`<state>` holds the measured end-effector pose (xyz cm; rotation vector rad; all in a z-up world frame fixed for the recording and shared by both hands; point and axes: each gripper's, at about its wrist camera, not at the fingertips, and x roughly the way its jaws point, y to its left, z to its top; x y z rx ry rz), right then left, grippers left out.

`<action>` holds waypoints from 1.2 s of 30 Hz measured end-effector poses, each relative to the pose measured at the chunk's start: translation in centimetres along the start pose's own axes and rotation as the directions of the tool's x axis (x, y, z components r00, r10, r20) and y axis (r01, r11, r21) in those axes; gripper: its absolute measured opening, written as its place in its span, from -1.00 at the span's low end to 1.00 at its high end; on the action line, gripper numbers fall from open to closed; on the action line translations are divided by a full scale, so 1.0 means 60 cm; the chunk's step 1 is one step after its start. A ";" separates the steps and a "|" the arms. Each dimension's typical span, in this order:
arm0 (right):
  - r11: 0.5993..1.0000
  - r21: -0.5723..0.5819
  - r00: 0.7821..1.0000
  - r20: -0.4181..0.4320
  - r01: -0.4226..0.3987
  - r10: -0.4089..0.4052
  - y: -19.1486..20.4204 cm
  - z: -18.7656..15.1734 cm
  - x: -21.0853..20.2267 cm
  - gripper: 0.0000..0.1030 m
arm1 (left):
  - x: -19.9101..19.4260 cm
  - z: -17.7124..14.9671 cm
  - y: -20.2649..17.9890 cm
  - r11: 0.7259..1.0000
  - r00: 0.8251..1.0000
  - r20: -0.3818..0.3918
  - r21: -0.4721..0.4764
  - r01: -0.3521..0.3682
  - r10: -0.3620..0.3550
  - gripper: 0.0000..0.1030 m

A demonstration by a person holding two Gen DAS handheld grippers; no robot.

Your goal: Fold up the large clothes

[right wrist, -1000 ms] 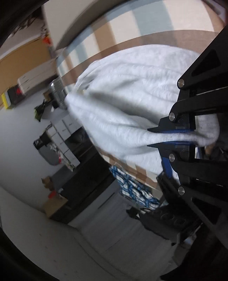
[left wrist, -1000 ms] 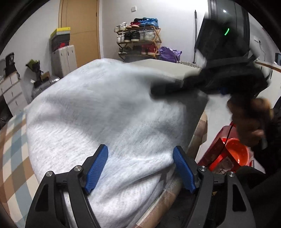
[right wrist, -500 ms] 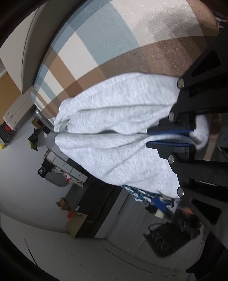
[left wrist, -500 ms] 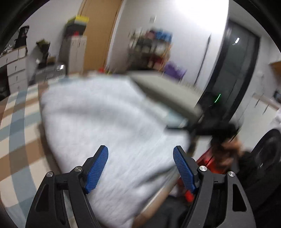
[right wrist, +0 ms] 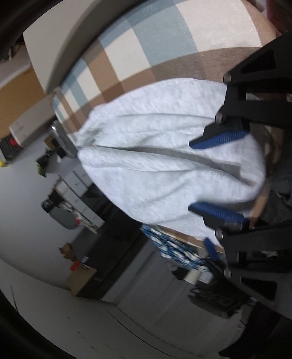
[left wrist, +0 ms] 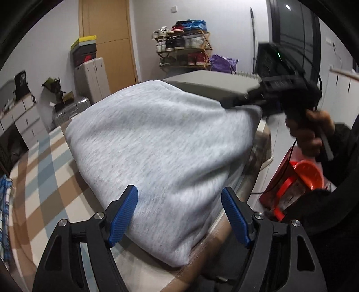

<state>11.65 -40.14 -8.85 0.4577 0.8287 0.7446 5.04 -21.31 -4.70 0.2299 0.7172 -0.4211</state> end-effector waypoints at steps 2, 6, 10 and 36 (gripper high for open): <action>1.000 0.006 1.000 0.007 0.016 -0.016 0.005 0.005 -0.003 -0.15 | -0.003 0.010 0.014 1.000 1.000 -0.002 -0.020 0.007 -0.007 0.40; 0.999 -0.016 0.999 0.000 0.036 -0.036 0.013 0.000 -0.014 0.02 | -0.017 0.002 0.027 0.996 1.000 0.011 -0.085 0.014 -0.013 0.41; 1.000 -0.004 1.000 -0.012 0.028 -0.028 0.008 -0.001 -0.010 0.08 | -0.014 0.011 0.050 0.982 0.999 0.042 -0.186 0.009 -0.001 0.41; 0.981 0.035 0.981 -0.051 0.188 -0.186 -0.038 0.132 0.084 -0.37 | 0.046 0.046 0.049 0.986 1.000 0.026 -0.164 0.009 -0.005 0.43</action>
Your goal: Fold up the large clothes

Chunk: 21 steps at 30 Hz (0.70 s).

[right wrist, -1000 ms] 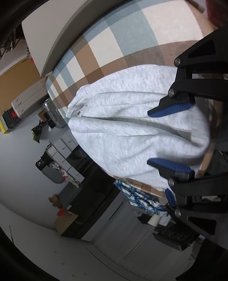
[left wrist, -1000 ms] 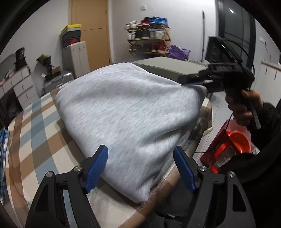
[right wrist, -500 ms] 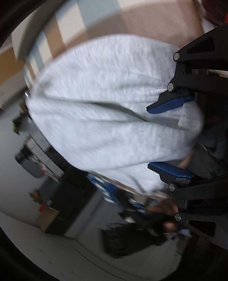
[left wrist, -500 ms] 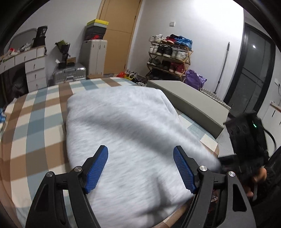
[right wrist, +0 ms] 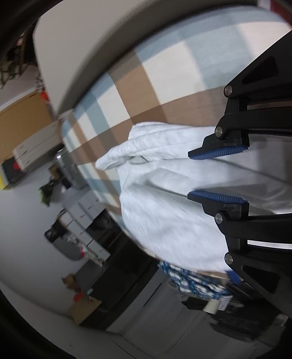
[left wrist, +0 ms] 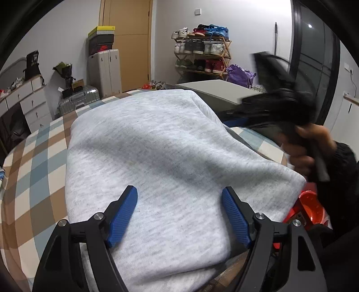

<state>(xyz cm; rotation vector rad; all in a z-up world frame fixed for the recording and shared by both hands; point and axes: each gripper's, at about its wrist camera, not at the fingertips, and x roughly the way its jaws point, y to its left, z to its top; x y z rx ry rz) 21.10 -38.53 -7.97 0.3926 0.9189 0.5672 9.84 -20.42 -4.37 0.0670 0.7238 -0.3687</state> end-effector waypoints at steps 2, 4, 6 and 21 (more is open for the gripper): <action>0.998 0.033 0.999 -0.021 -0.044 0.045 -0.004 0.026 0.024 -0.15 | -0.004 -0.001 0.000 1.000 1.000 -0.002 0.006 0.003 -0.003 0.43; 0.993 0.067 0.994 -0.052 -0.092 0.096 -0.015 0.038 0.044 -0.03 | -0.005 -0.002 0.000 1.000 1.000 -0.002 0.008 0.005 -0.005 0.43; 0.990 0.117 0.992 -0.086 -0.082 0.093 -0.026 0.050 0.071 -0.05 | 0.000 0.002 -0.002 1.000 1.000 -0.004 0.005 0.007 -0.007 0.43; 0.995 0.062 0.996 0.043 0.073 -0.076 -0.034 0.052 0.076 -0.86 | 0.005 0.003 -0.005 1.000 1.000 -0.014 -0.008 0.027 -0.027 0.49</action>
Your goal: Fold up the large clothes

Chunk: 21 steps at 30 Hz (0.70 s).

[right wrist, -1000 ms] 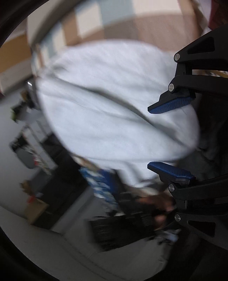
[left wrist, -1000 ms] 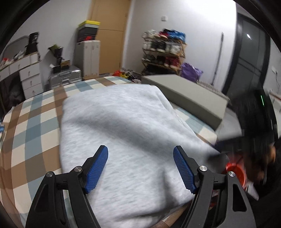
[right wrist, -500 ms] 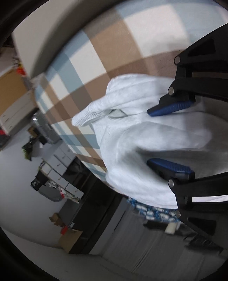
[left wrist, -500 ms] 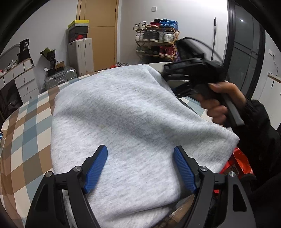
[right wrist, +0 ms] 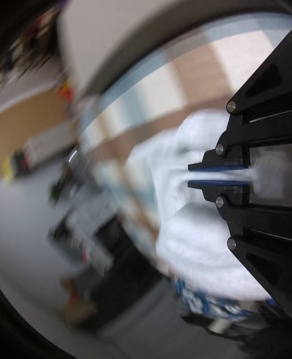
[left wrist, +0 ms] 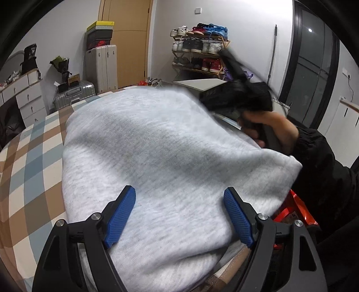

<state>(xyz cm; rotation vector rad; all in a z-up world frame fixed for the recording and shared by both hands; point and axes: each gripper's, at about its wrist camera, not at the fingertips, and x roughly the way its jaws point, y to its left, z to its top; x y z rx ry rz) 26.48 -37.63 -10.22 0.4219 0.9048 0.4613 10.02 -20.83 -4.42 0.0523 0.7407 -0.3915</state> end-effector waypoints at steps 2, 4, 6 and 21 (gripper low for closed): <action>0.998 0.050 0.999 -0.012 -0.035 0.036 -0.009 0.004 -0.011 -0.79 | -0.001 0.000 -0.001 1.000 1.000 -0.001 -0.005 -0.002 0.002 0.49; 1.000 0.001 1.000 0.006 0.008 -0.008 0.008 0.007 -0.028 -0.46 | -0.002 0.000 0.000 1.000 1.000 0.000 -0.010 0.000 0.000 0.49; 0.999 -0.040 1.000 0.019 0.003 -0.002 0.020 0.010 -0.038 -0.33 | -0.002 -0.001 -0.001 1.000 1.000 0.004 -0.008 0.002 -0.002 0.49; 0.990 0.004 0.990 0.012 -0.141 0.140 0.045 0.032 -0.084 0.22 | -0.005 -0.006 -0.001 1.000 1.000 0.018 -0.012 -0.001 0.001 0.50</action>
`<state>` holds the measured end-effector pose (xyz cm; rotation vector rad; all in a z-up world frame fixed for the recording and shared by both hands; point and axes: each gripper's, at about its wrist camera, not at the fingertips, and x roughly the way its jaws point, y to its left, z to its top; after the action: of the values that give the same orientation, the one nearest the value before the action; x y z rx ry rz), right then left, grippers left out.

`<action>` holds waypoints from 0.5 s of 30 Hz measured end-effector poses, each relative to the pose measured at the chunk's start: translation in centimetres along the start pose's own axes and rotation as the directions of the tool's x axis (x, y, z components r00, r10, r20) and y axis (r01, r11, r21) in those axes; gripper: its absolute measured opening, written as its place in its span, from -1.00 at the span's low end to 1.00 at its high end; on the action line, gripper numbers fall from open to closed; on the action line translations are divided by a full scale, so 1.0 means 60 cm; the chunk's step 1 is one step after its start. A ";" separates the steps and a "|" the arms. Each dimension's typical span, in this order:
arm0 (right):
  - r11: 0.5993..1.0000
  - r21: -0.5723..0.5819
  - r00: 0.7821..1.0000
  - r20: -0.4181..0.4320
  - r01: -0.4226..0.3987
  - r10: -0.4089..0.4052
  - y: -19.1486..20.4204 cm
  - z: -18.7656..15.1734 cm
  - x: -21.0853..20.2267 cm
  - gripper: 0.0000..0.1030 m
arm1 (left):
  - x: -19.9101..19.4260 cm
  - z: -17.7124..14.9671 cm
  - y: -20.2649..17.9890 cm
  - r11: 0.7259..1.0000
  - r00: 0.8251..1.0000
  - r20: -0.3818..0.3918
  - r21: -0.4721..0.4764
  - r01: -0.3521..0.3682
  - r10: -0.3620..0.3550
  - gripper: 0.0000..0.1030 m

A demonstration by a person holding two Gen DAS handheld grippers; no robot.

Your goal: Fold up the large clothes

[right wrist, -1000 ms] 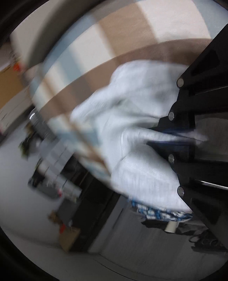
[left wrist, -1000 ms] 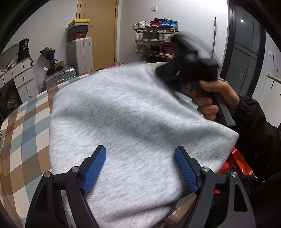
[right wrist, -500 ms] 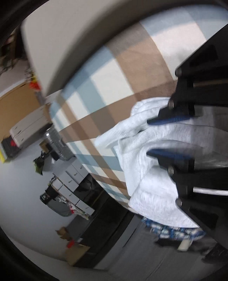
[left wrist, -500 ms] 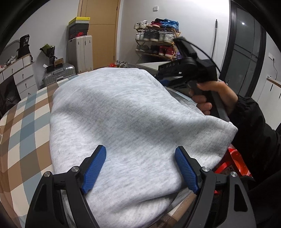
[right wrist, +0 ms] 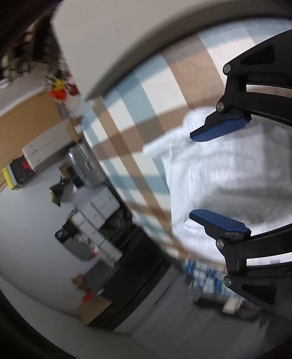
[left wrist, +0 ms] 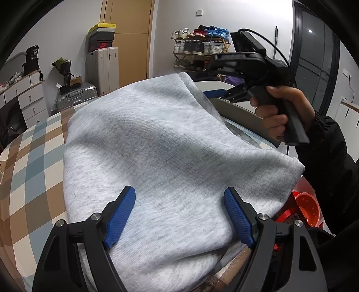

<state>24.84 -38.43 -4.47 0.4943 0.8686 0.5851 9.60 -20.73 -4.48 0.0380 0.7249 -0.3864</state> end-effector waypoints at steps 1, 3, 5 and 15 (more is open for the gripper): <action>0.998 0.057 0.999 -0.011 -0.034 0.035 -0.012 -0.003 0.006 0.22 | 0.000 0.000 0.000 1.000 1.000 0.002 -0.001 0.002 -0.002 0.50; 0.990 0.110 0.996 -0.014 -0.086 0.088 -0.021 -0.009 0.010 0.22 | -0.001 -0.001 0.001 1.000 1.000 0.002 0.000 0.003 -0.003 0.50; 0.984 0.129 0.992 0.011 -0.124 0.123 -0.026 -0.013 0.004 0.22 | -0.001 0.000 0.001 1.000 1.000 0.001 0.001 0.002 -0.002 0.50; 0.976 0.033 0.974 -0.060 -0.217 0.219 0.017 -0.030 0.019 0.44 | 0.000 0.000 -0.002 1.000 1.000 0.005 -0.010 -0.002 0.002 0.51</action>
<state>23.67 -36.60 -5.49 0.6023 0.8894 0.7952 9.59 -20.84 -4.48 0.0280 0.7216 -0.3803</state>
